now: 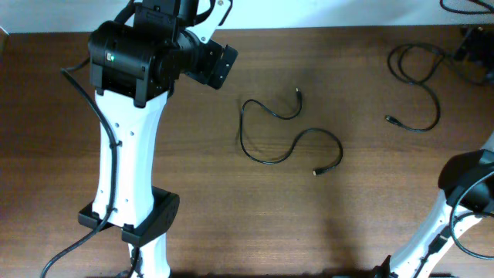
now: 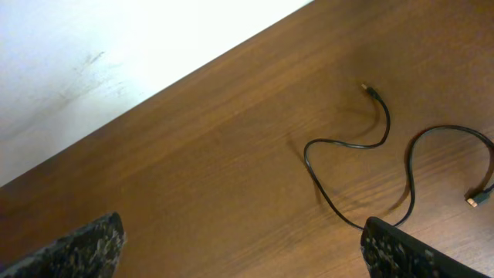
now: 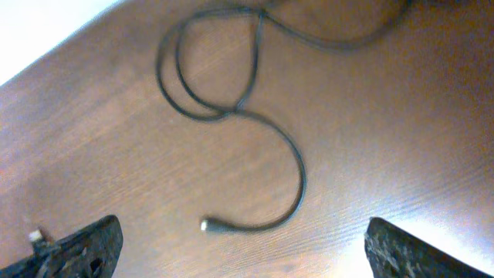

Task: Untangle cables

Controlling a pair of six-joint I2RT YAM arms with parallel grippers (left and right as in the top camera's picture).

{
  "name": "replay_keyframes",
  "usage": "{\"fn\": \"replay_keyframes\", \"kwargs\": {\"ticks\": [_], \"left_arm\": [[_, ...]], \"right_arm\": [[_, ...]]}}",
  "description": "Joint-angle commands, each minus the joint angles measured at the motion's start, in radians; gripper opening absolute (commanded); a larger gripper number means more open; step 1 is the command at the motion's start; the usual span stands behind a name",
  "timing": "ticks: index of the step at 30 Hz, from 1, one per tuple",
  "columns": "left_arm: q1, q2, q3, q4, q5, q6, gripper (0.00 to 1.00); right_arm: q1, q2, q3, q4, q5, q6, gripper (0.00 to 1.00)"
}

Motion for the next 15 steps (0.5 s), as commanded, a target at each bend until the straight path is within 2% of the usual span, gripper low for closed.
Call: {"fn": "replay_keyframes", "kwargs": {"ticks": [1,3,4,6,9,12,13,15], "left_arm": [[0.001,-0.011,-0.003,-0.001,0.011,0.012,0.99],[0.001,-0.011,-0.003,-0.001,0.010,0.012,0.99],[0.001,-0.011,-0.003,-0.001,0.011,0.012,0.99],[0.001,-0.011,-0.003,-0.001,0.011,0.012,0.99],[0.001,-0.011,-0.003,-0.001,0.023,0.011,0.99],[0.001,-0.011,-0.003,0.009,0.036,0.009,0.99],[0.001,-0.011,-0.003,0.010,0.036,0.009,0.99],[0.001,-0.011,-0.003,-0.001,0.036,0.008,0.99]], "right_arm": [[0.040,0.002,-0.078,-0.038,0.309,0.453,0.99],[0.045,0.002,-0.167,-0.048,0.372,0.673,0.99],[0.045,0.001,-0.221,-0.035,0.372,0.711,0.99],[0.061,-0.014,-0.226,0.025,0.376,0.580,1.00],[0.134,-0.180,-0.090,0.243,0.317,0.163,0.99],[0.191,-0.335,0.079,0.576,0.252,0.108,0.99],[0.203,-0.364,0.113,0.635,0.180,0.052,0.99],[0.208,-0.418,0.134,0.573,0.000,0.012,0.99]]}}
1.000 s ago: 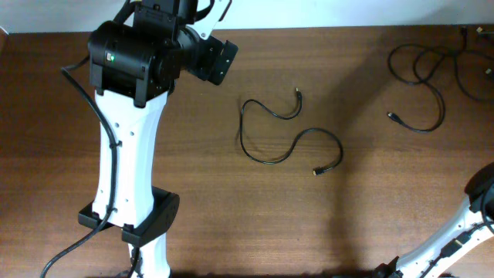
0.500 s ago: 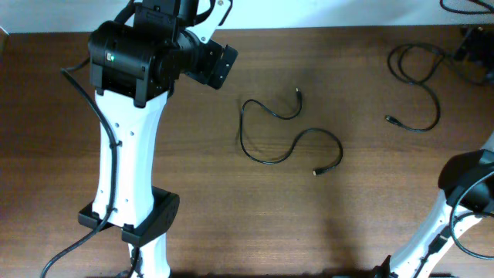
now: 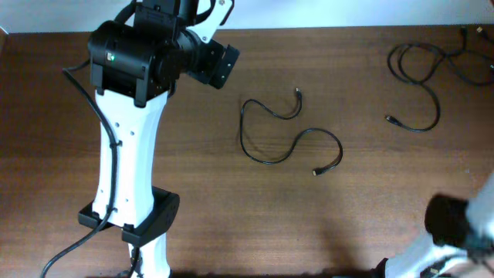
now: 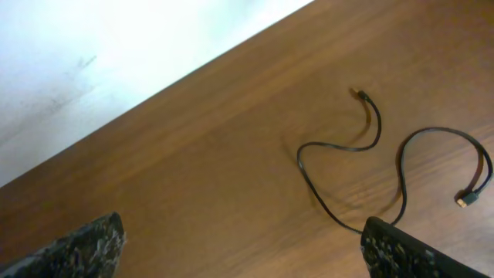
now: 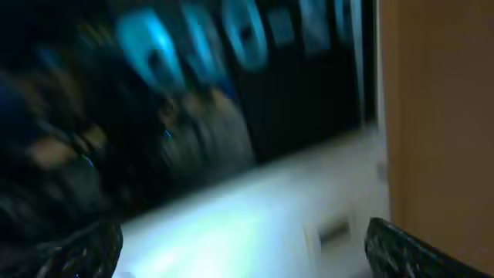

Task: Untangle cables

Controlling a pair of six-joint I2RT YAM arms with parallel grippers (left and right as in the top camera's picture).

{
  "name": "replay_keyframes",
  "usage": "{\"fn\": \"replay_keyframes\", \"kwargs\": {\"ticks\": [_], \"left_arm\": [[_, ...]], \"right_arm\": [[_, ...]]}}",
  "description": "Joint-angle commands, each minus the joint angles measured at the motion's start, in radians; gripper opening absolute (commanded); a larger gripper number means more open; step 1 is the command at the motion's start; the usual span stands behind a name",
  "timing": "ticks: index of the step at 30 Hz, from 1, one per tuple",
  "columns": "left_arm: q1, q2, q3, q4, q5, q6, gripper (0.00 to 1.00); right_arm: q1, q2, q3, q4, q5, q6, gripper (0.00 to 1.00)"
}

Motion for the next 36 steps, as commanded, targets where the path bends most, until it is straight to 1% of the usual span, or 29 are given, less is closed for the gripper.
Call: {"fn": "replay_keyframes", "kwargs": {"ticks": [1,2,3,4,5,6,7,8,9,11,13,14,15,16,17,19,20,23,24,27,28,29,30,31,32,33,36], "left_arm": [[0.001,-0.011,-0.003,-0.007,0.011,0.008,0.99],[0.001,-0.011,-0.003,-0.006,0.011,0.008,0.99],[0.001,-0.011,-0.003,-0.006,0.011,0.008,0.99],[0.001,-0.011,-0.003,-0.004,0.011,0.009,0.99],[0.001,-0.011,-0.003,-0.004,0.011,0.009,0.99],[0.001,-0.011,-0.003,-0.004,0.011,0.009,0.99],[0.001,-0.011,-0.003,-0.005,0.011,0.009,0.99],[0.001,-0.011,-0.003,-0.005,0.011,0.008,0.99],[0.001,-0.011,-0.003,-0.007,0.012,0.008,0.99],[0.001,-0.011,-0.003,-0.007,0.011,0.008,0.99],[0.001,-0.011,-0.003,-0.007,0.012,0.008,0.99],[0.001,-0.011,-0.003,-0.007,0.012,0.008,0.99],[0.001,-0.011,-0.003,-0.007,0.013,0.008,0.99],[0.001,-0.011,-0.003,-0.007,0.022,0.008,0.99],[0.001,-0.011,-0.003,-0.007,0.023,0.008,0.99],[0.001,-0.011,-0.003,-0.007,0.023,0.008,0.99],[0.001,-0.011,-0.003,-0.007,0.023,0.008,0.99],[0.001,-0.011,-0.003,-0.007,0.050,0.008,0.99],[0.001,-0.011,-0.003,-0.007,0.050,0.008,0.99],[0.001,-0.011,-0.003,-0.007,0.071,0.008,0.99],[0.001,-0.010,-0.003,-0.007,0.084,0.008,0.99],[0.001,-0.009,-0.004,-0.007,0.084,0.008,0.99],[0.001,-0.009,-0.015,-0.005,0.084,0.008,0.99],[0.001,-0.009,-0.036,-0.005,0.084,0.008,0.99],[0.001,-0.009,-0.057,-0.007,0.084,0.008,0.99],[0.001,-0.009,-0.080,-0.007,0.084,0.008,0.99],[0.001,-0.009,-0.182,0.011,0.084,0.009,0.99]], "right_arm": [[-0.009,-0.068,-0.032,-0.147,-0.262,-0.116,0.99],[-0.035,-0.124,-0.134,-0.179,-0.309,-0.116,0.99],[-0.058,-0.170,-0.236,-0.172,-0.327,-0.116,0.99],[-0.104,-0.273,-0.487,-0.121,-0.361,-0.116,0.99],[-0.129,-0.352,-0.687,-0.022,-0.388,-0.108,0.99],[-0.138,-0.453,-0.896,0.119,-0.415,-0.086,0.99],[-0.138,-0.520,-1.027,0.214,-0.412,-0.032,0.99],[-0.138,-0.567,-1.116,0.256,-0.372,0.060,0.99],[-0.137,-0.597,-1.202,0.251,-0.282,0.159,0.99],[-0.137,-0.587,-1.317,0.213,-0.057,0.320,0.99],[-0.137,-0.540,-1.445,0.216,0.120,0.490,0.99],[-0.140,-0.496,-1.496,0.222,0.183,0.560,0.99],[-0.140,-0.413,-1.541,0.257,0.211,0.597,0.99],[-0.140,-0.276,-1.547,0.303,0.209,0.598,0.99],[-0.140,-0.193,-1.547,0.337,0.207,0.606,0.99],[-0.140,-0.053,-1.547,0.404,0.181,0.623,1.00],[-0.140,-0.005,-1.547,0.410,0.181,0.651,1.00],[-0.140,0.075,-1.547,0.452,0.172,0.657,0.96],[-0.138,0.081,-1.547,0.455,0.166,0.656,0.92],[-0.138,0.083,-1.547,0.480,0.166,0.657,0.90],[-0.138,0.093,-1.547,0.510,0.146,0.707,0.79],[-0.138,0.096,-1.547,0.515,0.114,0.771,0.78],[-0.138,0.096,-1.547,0.507,0.080,0.866,0.79],[-0.138,0.096,-1.547,0.465,0.039,1.019,0.79],[-0.139,0.096,-1.547,0.419,-0.007,1.120,0.79],[-0.138,0.096,-1.547,0.394,-0.045,1.154,0.83],[-0.138,0.096,-1.547,0.302,-0.120,1.181,0.84]]}}
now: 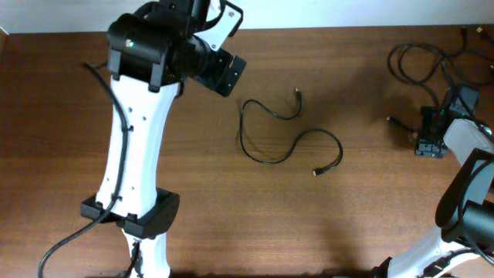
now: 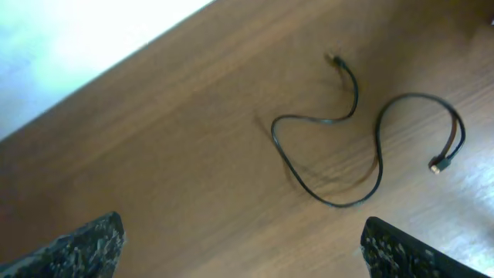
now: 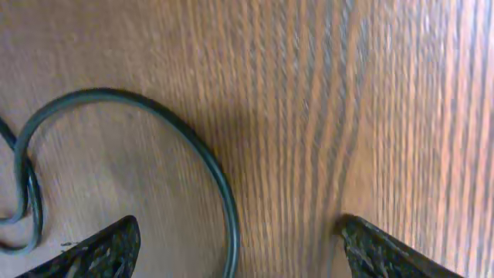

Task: Untangle cables

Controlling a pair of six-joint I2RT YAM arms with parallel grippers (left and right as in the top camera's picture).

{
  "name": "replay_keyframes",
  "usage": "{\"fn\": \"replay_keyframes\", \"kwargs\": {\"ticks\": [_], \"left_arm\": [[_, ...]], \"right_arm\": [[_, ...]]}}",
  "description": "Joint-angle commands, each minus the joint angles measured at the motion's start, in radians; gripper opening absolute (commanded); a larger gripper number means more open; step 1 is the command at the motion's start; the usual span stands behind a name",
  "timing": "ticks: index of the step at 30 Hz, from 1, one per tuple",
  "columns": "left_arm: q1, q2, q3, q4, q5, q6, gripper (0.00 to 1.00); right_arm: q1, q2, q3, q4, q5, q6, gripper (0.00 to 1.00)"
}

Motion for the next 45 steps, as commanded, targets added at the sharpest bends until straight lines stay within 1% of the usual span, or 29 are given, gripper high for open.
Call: {"fn": "replay_keyframes", "kwargs": {"ticks": [1,5,6,7,9,11,12,14,15,17,19,22,26,27,28,29,30,31,32,33,34,35,36,38,39,40,42,44,45], "left_arm": [[0.001,-0.009,-0.068,0.037,0.011,0.009,0.99],[0.001,-0.010,-0.072,0.120,0.037,0.009,0.99],[0.001,-0.010,-0.072,0.128,0.038,0.008,0.99],[0.001,-0.010,-0.072,0.128,0.038,0.008,0.99],[0.001,-0.010,-0.072,0.127,0.038,0.008,0.99],[0.001,-0.010,-0.072,0.127,0.038,0.008,0.99],[0.001,-0.010,-0.072,0.128,0.038,0.009,0.99],[0.001,-0.010,-0.072,0.129,0.037,0.009,0.99],[0.001,-0.010,-0.072,0.133,0.037,0.009,0.99],[0.001,-0.010,-0.072,0.158,0.037,0.009,0.99],[0.001,-0.010,-0.072,0.169,0.038,0.009,0.99],[0.001,-0.010,-0.072,0.166,0.038,0.008,0.99],[0.000,-0.010,-0.072,0.166,0.038,0.009,0.98],[0.000,-0.010,-0.072,0.169,0.038,0.008,0.99],[0.000,-0.010,-0.072,0.168,0.038,0.008,0.99],[0.000,-0.010,-0.072,0.166,0.038,0.008,0.99],[0.000,-0.010,-0.072,0.166,0.038,0.009,0.99],[0.000,-0.010,-0.072,0.167,0.037,0.009,0.99],[0.000,-0.010,-0.072,0.172,0.037,0.009,0.99],[0.000,-0.010,-0.072,0.181,0.037,0.009,0.99],[0.000,-0.010,-0.072,0.193,0.037,0.009,0.99],[0.001,-0.010,-0.072,0.211,0.037,0.009,0.99],[0.001,-0.010,-0.072,0.223,0.037,0.009,0.99],[0.001,-0.010,-0.072,0.233,0.037,0.009,0.99],[0.001,-0.010,-0.072,0.229,0.038,0.008,0.99],[0.001,-0.010,-0.072,0.218,0.038,0.009,0.99],[0.001,-0.010,-0.072,0.209,0.037,0.009,0.99],[0.001,-0.010,-0.072,0.219,0.030,0.009,0.99],[0.003,-0.010,-0.071,0.262,-0.056,0.008,0.99]], "right_arm": [[0.009,0.048,-0.040,-0.092,-0.111,0.089,0.85],[0.008,0.109,-0.040,-0.068,-0.066,0.098,0.81],[0.003,0.175,-0.040,-0.013,-0.108,0.094,0.47],[0.003,0.228,-0.039,0.046,-0.138,0.067,0.04],[0.001,0.273,-0.039,0.101,-0.099,0.009,0.04],[-0.037,0.271,-0.013,0.104,-0.019,-0.142,0.04],[-0.105,0.267,0.028,0.052,-0.019,-0.224,0.04],[-0.224,0.242,0.094,-0.075,-0.015,-0.264,0.04],[-0.314,0.214,0.127,-0.113,-0.015,-0.339,0.04],[-0.439,0.171,0.150,-0.128,-0.016,-0.439,0.04],[-0.494,0.146,0.176,-0.115,-0.014,-0.490,0.04],[-0.486,0.142,0.264,-0.067,-0.016,-0.570,0.04],[-0.401,0.142,0.279,0.105,-0.029,-0.633,0.04],[-0.370,0.142,0.279,0.106,-0.009,-0.648,0.04],[-0.349,0.137,0.292,0.090,-0.066,-0.689,0.04],[-0.334,0.123,0.327,0.074,-0.270,-0.828,0.16],[-0.308,0.092,0.388,0.010,-0.507,-0.962,0.40],[-0.284,0.065,0.433,-0.053,-0.630,-1.088,0.45],[-0.225,0.016,0.499,-0.173,-0.740,-1.328,0.50],[-0.119,-0.048,0.555,-0.352,-0.768,-1.631,0.56],[-0.020,-0.090,0.562,-0.443,-0.745,-1.744,0.65],[0.107,-0.111,0.562,-0.531,-0.746,-1.831,0.69],[0.195,-0.111,0.562,-0.578,-0.746,-1.864,0.69],[0.474,-0.109,0.562,-0.704,-0.685,-2.009,0.69],[0.573,-0.105,0.562,-0.681,-0.552,-2.007,0.99],[0.646,-0.102,0.561,-0.710,-0.502,-1.987,0.99],[0.771,-0.089,0.534,-0.753,-0.517,-2.117,0.99],[0.867,-0.068,0.478,-0.736,-0.517,-2.189,1.00],[0.924,-0.042,0.428,-0.684,-0.547,-2.189,0.99]]}}
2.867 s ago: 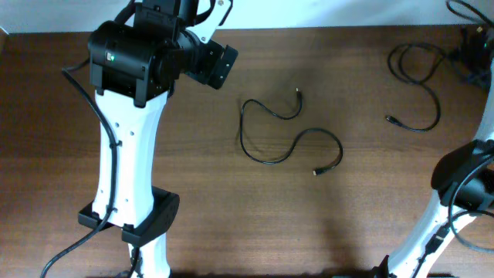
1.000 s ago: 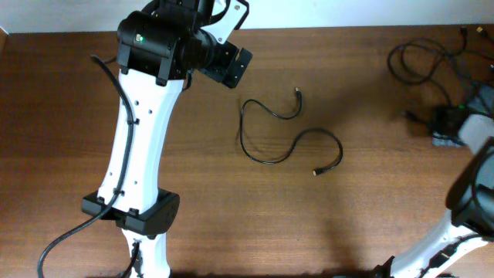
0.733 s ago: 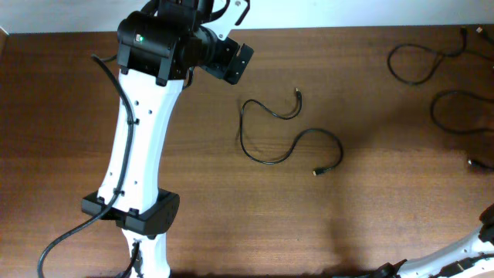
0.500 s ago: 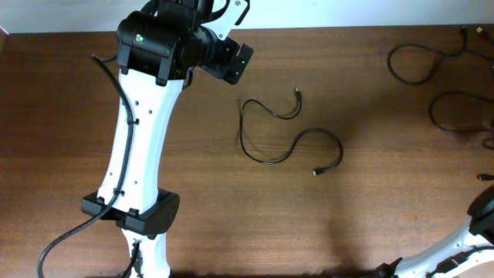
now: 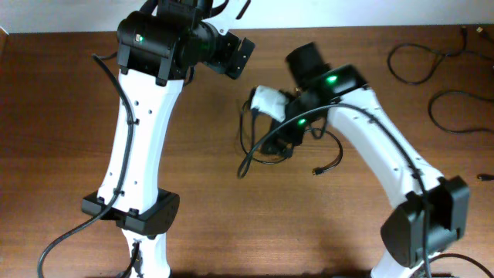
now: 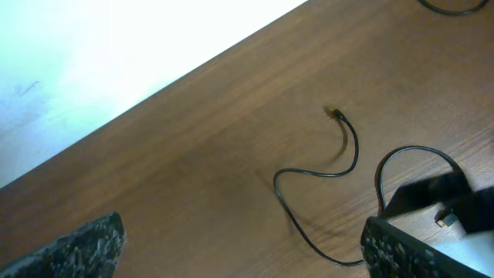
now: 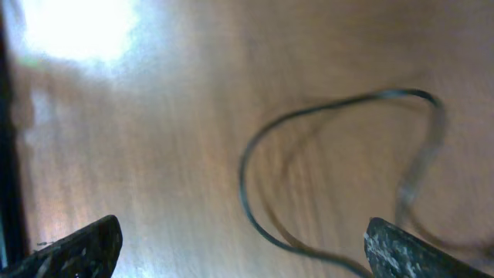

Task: Untangle cables

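Observation:
A short black cable [image 5: 330,140] lies in loose curves at mid-table, its plug ends at the back [image 5: 299,93] and front [image 5: 316,171]. My right gripper [image 5: 279,144] hangs over its left loop. In the right wrist view that loop [image 7: 255,202] is blurred between the wide-apart fingers [image 7: 77,249], so the right gripper [image 7: 243,241] is open. My left gripper [image 5: 242,55] is up at the back, left of the cable. It is open [image 6: 243,241] and empty, and looks down on the cable [image 6: 349,158]. More black cable [image 5: 410,62] lies at the far right.
A second curve of black cable [image 5: 457,103] runs off the right edge, and a small plug [image 5: 485,177] lies below it. The table's back edge [image 6: 193,69] meets a white surface. The left arm's white column [image 5: 131,154] stands on the table's left side.
My right gripper was low beside the far-right cables and is now over the middle cable. The far-right cable's tail lies further right than before. The left gripper has shifted a little right.
At first the right arm stood at the table's right corner, its wrist looking at the far-right cable. Then it was low on that cable's tail, and now it is across at the middle cable. The left gripper stayed open at the back left throughout.

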Controlling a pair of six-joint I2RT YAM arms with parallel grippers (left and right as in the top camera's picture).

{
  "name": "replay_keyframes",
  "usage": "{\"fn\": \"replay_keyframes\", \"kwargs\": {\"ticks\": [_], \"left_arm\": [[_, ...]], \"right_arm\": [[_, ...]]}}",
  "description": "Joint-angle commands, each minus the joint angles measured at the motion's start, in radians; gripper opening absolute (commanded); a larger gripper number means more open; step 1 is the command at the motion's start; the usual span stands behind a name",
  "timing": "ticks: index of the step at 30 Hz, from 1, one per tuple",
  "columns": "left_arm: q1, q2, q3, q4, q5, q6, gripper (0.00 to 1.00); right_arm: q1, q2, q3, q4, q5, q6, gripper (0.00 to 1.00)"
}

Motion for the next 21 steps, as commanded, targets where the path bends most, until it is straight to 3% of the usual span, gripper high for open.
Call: {"fn": "replay_keyframes", "kwargs": {"ticks": [1,2,4,5,7,8,9,11,13,20,21], "left_arm": [[0.013,-0.014,0.012,0.079,-0.115,0.008,0.99],[0.025,-0.018,0.023,0.090,-0.114,0.003,0.99],[0.091,-0.044,0.049,0.097,-0.114,-0.024,0.99],[0.130,-0.066,0.049,0.080,-0.113,-0.045,0.99],[0.180,-0.090,0.049,0.031,-0.113,-0.045,0.99],[0.213,-0.094,0.049,0.005,-0.102,-0.045,0.99],[0.220,-0.094,0.049,-0.003,-0.102,-0.044,0.99],[0.220,-0.094,0.049,-0.009,-0.106,-0.044,0.98],[0.221,-0.094,0.049,-0.009,-0.106,-0.044,0.99],[0.224,-0.094,0.049,-0.029,-0.106,-0.044,0.99],[0.224,-0.094,0.049,-0.032,-0.106,-0.044,0.99]], "right_arm": [[0.078,0.052,-0.074,0.063,-0.043,-0.050,0.93],[0.093,0.065,-0.076,0.068,-0.066,-0.050,0.87],[0.115,0.104,-0.076,0.088,-0.068,-0.050,0.88],[0.120,0.132,-0.076,0.101,-0.069,-0.036,0.99],[0.120,0.159,-0.076,0.111,-0.093,-0.024,0.99],[0.121,0.176,-0.076,0.116,-0.101,-0.024,0.88],[0.121,0.188,-0.076,0.119,-0.101,-0.024,0.85],[0.121,0.243,-0.076,0.138,-0.101,-0.024,0.93],[0.121,0.288,-0.076,0.134,-0.101,-0.024,0.94],[0.121,0.306,-0.254,0.293,-0.101,-0.043,0.93],[0.121,0.306,-0.281,0.323,-0.101,-0.043,0.87]]}}
